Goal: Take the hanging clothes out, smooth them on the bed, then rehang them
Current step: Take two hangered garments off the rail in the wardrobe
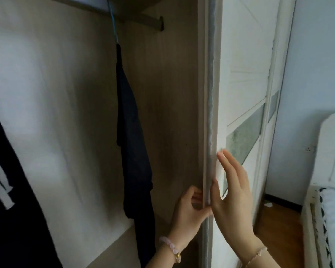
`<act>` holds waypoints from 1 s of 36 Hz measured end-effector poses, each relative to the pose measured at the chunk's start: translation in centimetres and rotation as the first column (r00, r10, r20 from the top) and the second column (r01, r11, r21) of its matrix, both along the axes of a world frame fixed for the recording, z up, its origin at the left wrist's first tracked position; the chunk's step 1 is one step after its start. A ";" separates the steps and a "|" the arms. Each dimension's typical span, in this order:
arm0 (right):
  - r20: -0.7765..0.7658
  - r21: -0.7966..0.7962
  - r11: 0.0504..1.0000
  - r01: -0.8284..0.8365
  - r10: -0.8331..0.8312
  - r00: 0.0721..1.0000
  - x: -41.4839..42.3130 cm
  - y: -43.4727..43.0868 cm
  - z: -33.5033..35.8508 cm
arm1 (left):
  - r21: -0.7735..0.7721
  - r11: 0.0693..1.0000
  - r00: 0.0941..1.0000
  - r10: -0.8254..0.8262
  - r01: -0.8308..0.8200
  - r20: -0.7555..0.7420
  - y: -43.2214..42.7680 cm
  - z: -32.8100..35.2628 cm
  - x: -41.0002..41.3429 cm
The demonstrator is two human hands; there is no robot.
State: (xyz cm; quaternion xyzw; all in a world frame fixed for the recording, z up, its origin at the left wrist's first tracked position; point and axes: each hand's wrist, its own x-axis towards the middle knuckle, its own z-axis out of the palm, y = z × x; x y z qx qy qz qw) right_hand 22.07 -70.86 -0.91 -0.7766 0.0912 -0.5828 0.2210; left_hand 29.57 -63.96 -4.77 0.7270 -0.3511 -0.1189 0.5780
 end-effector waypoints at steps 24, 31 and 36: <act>-0.006 0.427 0.507 -0.749 0.830 0.558 18.7 7.9 24.9 | -0.342 0.200 -0.220 0.460 -0.918 0.860 22.4 28.5 -1.7; 0.024 0.621 0.373 -0.689 0.870 0.493 22.2 7.2 27.4 | 0.107 -0.170 0.007 0.501 -0.980 0.866 27.6 33.0 -1.4; 0.108 0.664 0.307 -0.682 0.863 0.494 23.2 7.5 28.5 | 0.176 -0.198 0.028 0.583 -0.964 0.812 29.5 33.0 -0.4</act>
